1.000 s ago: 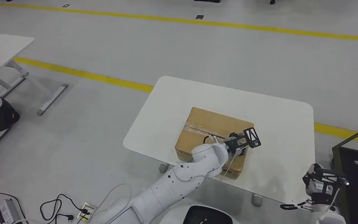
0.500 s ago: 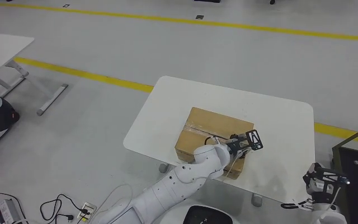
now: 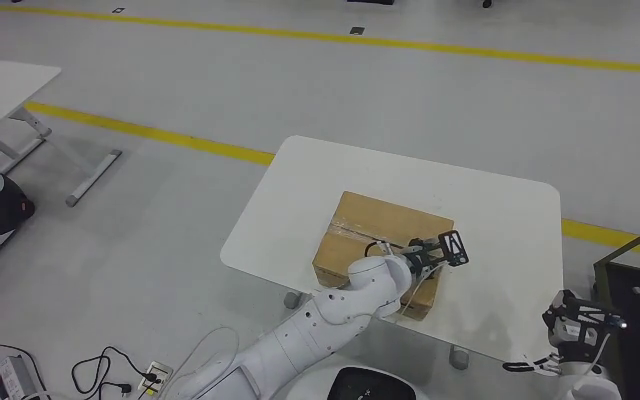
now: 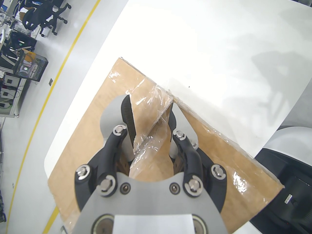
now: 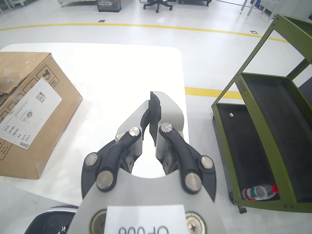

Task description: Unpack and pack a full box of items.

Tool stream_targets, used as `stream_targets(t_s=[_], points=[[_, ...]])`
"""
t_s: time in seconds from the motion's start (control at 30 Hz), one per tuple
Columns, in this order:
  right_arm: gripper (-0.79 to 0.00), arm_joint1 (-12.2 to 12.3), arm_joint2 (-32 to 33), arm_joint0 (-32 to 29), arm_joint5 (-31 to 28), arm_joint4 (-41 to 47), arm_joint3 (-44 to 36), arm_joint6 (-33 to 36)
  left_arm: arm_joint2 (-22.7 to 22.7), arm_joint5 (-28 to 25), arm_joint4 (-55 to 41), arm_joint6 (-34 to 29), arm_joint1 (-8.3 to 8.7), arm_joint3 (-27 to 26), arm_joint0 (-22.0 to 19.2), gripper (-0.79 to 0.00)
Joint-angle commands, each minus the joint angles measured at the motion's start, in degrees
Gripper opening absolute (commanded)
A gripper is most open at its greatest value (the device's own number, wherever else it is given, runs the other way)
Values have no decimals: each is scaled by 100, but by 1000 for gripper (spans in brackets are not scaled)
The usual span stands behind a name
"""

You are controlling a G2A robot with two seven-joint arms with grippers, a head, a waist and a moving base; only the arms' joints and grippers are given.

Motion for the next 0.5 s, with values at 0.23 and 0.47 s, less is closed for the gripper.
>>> stream_targets(t_s=[0.23, 0.47], points=[[-785, -6, -7, -21, 16, 3, -43, -1, -61, 21, 84, 46, -10, 17, 15, -760], [-785, -8, -12, -43, -3, -7, -76, 5, -147, 105, 128, 149, -14, -24, 47, -785]])
